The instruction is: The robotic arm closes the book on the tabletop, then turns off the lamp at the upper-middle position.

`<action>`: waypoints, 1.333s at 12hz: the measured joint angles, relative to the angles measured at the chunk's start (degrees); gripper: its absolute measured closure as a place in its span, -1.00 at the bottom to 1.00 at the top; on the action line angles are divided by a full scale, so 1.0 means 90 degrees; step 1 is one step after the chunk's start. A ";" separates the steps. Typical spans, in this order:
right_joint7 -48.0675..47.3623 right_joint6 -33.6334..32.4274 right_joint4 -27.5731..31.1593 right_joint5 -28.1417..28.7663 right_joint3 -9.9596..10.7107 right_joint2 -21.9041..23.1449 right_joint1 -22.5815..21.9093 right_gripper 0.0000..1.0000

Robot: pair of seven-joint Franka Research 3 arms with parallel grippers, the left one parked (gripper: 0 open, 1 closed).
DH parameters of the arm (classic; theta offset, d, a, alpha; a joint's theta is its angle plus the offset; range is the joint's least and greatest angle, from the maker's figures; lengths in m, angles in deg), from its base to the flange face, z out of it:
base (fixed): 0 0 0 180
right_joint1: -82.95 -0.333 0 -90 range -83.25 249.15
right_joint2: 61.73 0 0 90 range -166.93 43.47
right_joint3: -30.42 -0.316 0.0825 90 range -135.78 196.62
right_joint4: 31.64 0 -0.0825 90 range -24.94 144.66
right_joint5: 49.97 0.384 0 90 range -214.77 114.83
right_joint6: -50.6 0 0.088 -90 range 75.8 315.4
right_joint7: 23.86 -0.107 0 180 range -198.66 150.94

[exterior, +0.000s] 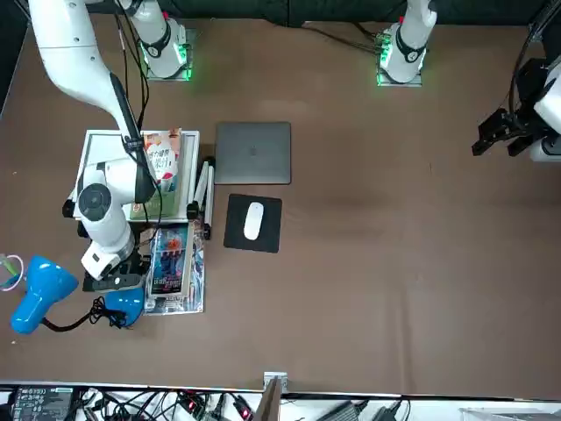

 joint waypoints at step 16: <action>-0.0005 -0.2081 -0.0299 0.0550 -0.0103 0.1284 -0.0097 0.96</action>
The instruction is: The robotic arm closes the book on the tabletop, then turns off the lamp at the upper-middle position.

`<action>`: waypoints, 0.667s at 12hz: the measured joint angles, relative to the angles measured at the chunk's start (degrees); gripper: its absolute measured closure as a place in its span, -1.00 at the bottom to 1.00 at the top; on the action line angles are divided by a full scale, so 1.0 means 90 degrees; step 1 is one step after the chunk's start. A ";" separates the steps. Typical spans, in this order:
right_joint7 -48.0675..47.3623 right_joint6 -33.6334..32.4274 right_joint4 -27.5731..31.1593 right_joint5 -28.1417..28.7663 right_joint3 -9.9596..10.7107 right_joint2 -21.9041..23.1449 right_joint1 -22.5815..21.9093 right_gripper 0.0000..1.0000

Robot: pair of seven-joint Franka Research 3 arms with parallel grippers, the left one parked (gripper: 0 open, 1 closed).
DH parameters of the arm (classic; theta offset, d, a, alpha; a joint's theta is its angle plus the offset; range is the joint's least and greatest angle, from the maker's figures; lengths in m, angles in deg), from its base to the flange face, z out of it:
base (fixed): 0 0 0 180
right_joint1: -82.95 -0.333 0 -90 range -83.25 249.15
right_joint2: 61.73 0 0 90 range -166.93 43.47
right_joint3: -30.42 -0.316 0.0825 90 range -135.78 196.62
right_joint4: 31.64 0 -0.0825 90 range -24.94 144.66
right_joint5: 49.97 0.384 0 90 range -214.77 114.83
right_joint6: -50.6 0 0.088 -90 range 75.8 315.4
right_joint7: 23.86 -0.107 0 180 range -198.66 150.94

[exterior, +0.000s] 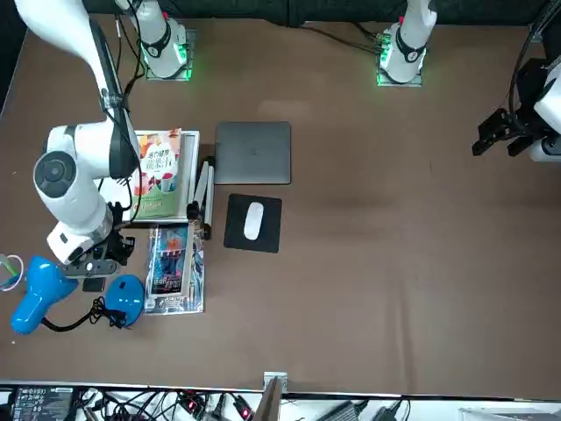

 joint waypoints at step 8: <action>0.0000 -0.1664 -0.0039 0.0300 -0.0002 0.0893 0.0014 0.96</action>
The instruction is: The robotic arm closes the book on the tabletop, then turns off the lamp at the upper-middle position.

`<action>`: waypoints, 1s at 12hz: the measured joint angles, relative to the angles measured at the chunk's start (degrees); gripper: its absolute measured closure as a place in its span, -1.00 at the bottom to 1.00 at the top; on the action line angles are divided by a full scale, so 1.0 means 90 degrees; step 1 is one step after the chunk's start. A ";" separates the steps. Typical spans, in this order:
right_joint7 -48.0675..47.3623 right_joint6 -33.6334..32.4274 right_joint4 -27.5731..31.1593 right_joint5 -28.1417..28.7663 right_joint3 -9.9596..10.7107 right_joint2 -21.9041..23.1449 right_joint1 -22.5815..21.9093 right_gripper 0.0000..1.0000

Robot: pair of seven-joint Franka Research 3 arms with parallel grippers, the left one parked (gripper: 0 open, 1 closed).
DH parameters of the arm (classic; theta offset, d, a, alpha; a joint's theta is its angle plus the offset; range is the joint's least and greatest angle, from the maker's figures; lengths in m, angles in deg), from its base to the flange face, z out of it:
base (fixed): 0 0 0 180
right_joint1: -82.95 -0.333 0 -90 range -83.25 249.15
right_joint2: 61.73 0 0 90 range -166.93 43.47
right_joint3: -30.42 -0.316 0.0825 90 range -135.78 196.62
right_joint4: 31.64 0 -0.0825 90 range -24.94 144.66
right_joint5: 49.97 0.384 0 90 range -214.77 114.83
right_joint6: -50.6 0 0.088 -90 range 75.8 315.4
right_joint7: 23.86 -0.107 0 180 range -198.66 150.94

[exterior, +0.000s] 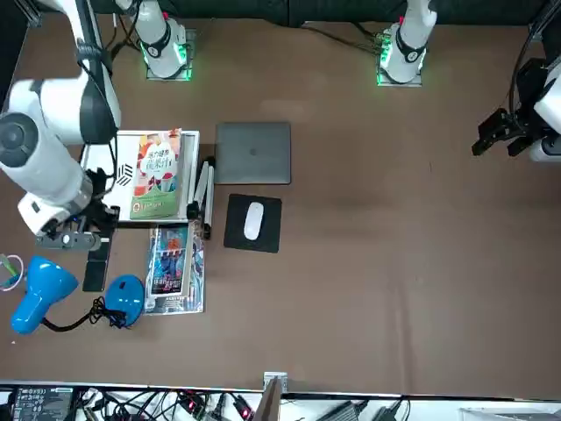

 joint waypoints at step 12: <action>0.0625 -0.2234 -0.0322 0.1179 0.0106 0.1337 0.0494 -0.27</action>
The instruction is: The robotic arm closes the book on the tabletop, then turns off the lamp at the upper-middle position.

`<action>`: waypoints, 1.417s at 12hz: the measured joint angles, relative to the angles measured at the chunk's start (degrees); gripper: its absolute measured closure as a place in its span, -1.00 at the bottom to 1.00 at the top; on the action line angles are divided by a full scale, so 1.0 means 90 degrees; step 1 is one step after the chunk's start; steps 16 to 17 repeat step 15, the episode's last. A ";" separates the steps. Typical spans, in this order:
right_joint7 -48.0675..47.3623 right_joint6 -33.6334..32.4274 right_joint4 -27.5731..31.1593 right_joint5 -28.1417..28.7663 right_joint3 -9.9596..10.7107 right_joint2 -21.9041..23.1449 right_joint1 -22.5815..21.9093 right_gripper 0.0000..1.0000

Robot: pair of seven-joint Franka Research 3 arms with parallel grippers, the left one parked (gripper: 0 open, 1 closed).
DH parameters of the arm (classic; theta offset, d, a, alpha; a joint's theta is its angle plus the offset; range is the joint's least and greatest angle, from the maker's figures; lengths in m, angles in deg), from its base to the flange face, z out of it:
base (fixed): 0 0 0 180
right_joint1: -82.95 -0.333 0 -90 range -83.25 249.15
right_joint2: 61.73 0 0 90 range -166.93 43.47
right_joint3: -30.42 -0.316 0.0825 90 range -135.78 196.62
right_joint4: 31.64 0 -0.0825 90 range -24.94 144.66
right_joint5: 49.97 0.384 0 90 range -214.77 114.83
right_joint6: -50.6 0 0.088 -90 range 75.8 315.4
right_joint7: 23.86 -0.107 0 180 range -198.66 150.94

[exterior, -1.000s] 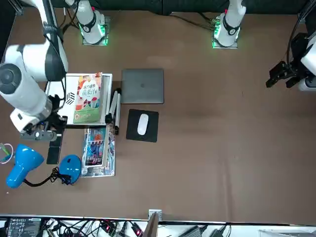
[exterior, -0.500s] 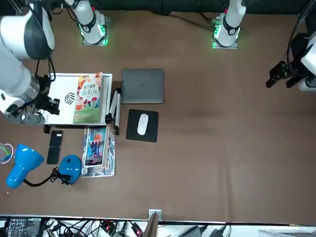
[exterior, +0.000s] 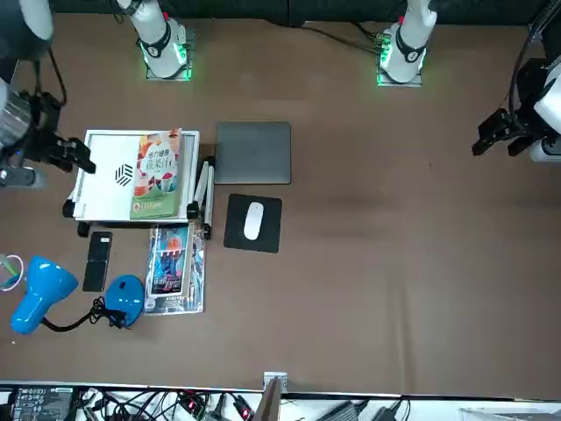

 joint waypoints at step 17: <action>0.0152 -0.0548 0.0404 0.0077 -0.0001 0.1157 0.0279 -1.00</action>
